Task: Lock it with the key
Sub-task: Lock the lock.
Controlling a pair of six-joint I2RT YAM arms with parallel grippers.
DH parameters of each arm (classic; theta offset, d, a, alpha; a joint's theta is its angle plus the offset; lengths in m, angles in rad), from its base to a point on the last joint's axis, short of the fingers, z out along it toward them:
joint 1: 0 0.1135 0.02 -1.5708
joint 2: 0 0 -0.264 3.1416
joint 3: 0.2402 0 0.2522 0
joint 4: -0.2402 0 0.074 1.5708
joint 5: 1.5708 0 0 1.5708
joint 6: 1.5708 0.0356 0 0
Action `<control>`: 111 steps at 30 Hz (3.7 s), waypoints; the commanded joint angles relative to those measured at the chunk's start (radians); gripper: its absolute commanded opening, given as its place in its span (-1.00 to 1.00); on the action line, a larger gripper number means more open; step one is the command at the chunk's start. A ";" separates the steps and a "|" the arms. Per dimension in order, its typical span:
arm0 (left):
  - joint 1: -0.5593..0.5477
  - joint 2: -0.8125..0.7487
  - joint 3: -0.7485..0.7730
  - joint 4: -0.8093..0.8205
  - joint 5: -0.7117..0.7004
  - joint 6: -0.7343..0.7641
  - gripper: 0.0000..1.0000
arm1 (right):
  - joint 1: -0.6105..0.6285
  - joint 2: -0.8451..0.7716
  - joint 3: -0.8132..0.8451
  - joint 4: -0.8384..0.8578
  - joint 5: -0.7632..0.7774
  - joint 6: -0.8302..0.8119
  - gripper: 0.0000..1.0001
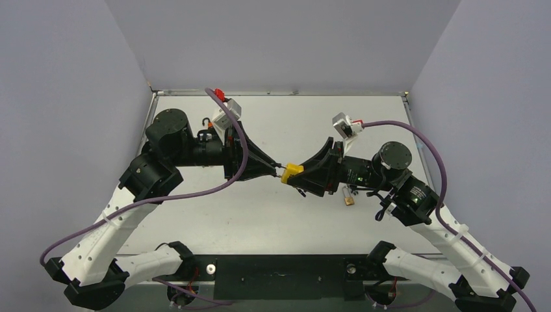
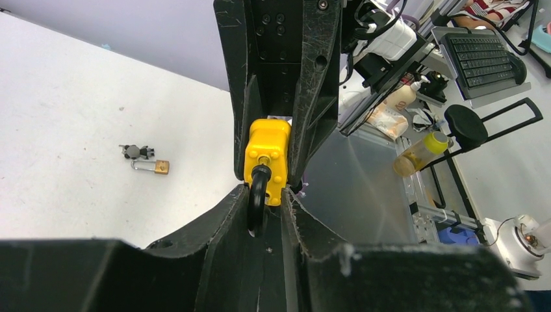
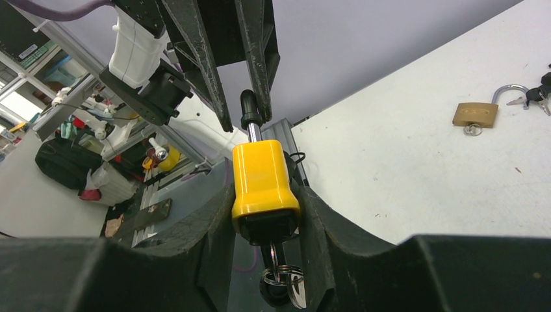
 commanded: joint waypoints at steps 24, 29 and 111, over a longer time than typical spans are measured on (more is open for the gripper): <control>-0.009 0.024 0.028 -0.053 0.067 0.006 -1.00 | -0.007 -0.036 0.041 0.025 0.026 -0.033 -1.00; -0.012 -0.015 -0.056 0.097 0.076 -0.106 -1.00 | -0.008 -0.028 0.028 0.062 0.025 -0.019 -1.00; -0.349 0.047 -0.175 0.167 -0.331 -0.232 -1.00 | 0.080 0.204 0.153 0.241 0.239 -0.018 -1.00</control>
